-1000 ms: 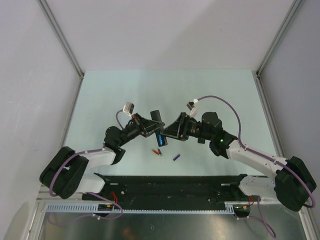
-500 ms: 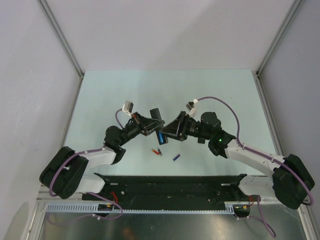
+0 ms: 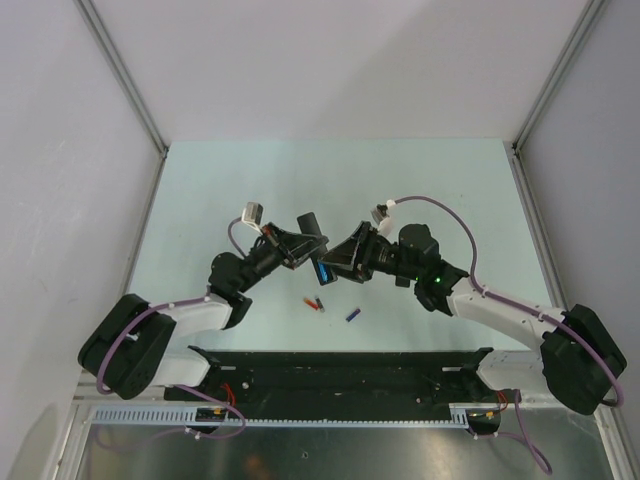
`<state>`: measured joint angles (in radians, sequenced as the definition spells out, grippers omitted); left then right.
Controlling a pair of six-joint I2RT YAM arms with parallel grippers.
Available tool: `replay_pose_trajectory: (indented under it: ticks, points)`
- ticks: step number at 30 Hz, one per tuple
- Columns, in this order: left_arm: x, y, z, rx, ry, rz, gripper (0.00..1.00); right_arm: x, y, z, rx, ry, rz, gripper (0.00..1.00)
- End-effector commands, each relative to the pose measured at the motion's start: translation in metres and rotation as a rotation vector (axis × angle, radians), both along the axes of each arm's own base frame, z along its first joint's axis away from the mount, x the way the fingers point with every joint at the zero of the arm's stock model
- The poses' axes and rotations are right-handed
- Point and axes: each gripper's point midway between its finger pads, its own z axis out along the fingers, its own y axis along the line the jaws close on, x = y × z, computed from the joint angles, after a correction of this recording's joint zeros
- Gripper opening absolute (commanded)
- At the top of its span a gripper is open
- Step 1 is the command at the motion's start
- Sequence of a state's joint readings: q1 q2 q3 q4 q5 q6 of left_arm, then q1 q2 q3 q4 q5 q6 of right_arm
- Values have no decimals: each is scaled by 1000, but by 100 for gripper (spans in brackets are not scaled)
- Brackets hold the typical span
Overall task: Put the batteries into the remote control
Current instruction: Adjust the battery in the remote control.
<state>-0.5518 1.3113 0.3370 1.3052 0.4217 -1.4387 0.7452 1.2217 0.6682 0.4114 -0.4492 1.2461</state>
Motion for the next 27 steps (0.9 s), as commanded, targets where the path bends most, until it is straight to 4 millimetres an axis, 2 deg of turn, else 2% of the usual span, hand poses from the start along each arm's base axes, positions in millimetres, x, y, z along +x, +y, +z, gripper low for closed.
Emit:
replay_pose_trajectory:
  ticks: [1,11,27]
  points:
    - [-9,8,47,-99,-166,33,0,2,3,4,23,2,-10,59]
    - [-9,10,47,-102,-171,54,0,5,3,8,41,18,-31,59]
    - [-7,18,61,-138,-192,105,0,-1,9,2,36,40,-16,42]
